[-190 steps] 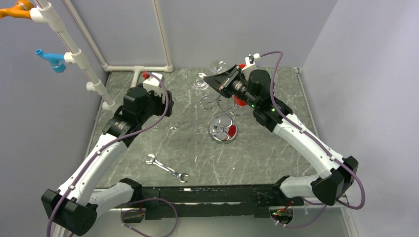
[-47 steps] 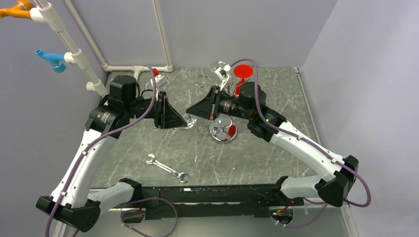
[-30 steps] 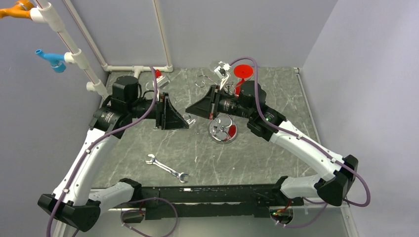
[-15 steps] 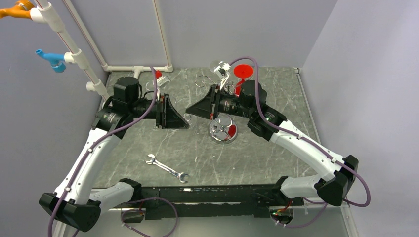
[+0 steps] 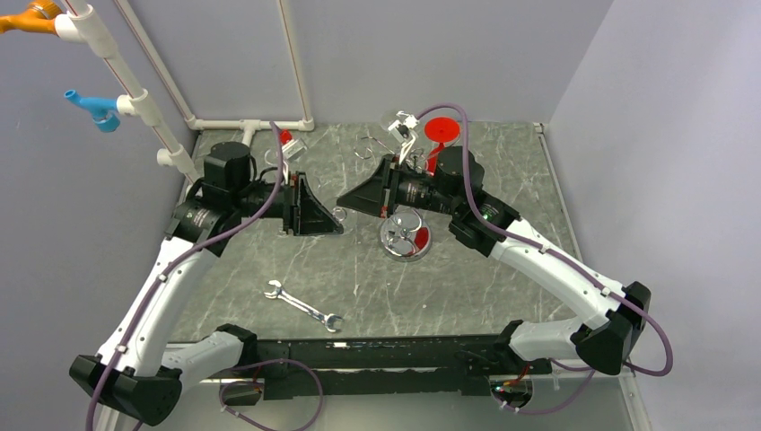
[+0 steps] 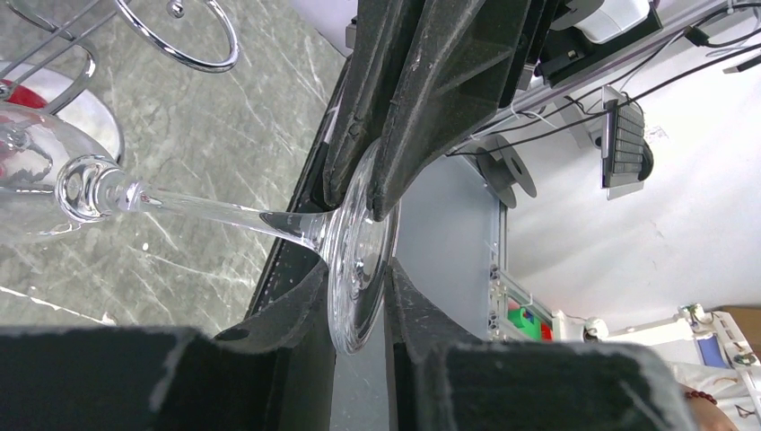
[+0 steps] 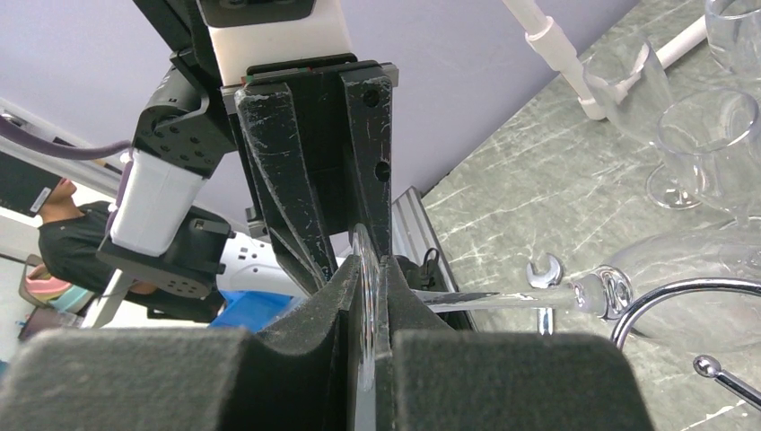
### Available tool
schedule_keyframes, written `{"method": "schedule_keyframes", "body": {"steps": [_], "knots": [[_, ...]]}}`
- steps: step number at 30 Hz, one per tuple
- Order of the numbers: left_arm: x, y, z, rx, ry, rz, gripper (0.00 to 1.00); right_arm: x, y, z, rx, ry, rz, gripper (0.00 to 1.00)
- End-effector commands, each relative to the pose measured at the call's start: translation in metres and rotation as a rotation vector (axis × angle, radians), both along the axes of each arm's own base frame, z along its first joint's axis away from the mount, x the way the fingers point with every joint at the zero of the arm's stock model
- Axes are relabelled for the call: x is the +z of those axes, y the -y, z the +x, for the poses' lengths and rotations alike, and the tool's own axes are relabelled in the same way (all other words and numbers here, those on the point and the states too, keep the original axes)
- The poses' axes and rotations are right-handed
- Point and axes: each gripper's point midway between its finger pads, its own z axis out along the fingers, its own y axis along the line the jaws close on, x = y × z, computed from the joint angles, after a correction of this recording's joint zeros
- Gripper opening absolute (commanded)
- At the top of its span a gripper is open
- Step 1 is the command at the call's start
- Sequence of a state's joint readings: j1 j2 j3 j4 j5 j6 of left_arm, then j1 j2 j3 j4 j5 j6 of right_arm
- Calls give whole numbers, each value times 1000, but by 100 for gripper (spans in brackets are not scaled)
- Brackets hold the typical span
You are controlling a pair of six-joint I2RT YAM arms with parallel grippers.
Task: Take the wine glass off the wine glass rack
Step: Place the wine glass at the center of the board.
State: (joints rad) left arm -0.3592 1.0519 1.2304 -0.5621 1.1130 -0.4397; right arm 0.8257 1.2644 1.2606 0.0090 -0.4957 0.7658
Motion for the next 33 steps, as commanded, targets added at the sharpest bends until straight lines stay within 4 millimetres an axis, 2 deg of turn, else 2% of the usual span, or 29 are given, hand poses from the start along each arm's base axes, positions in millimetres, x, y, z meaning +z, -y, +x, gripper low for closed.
{"method": "schedule_keyframes", "body": {"steps": [1, 19, 33], "knots": [[15, -1, -7, -11, 131, -28, 0, 32, -3, 9, -50, 60, 86, 0], [6, -10, 5, 119, 220, 26, 0, 30, -9, 13, -44, 37, 71, 28], [2, -14, 9, 151, 263, 45, 0, 34, -13, 15, -40, 33, 67, 36]]}}
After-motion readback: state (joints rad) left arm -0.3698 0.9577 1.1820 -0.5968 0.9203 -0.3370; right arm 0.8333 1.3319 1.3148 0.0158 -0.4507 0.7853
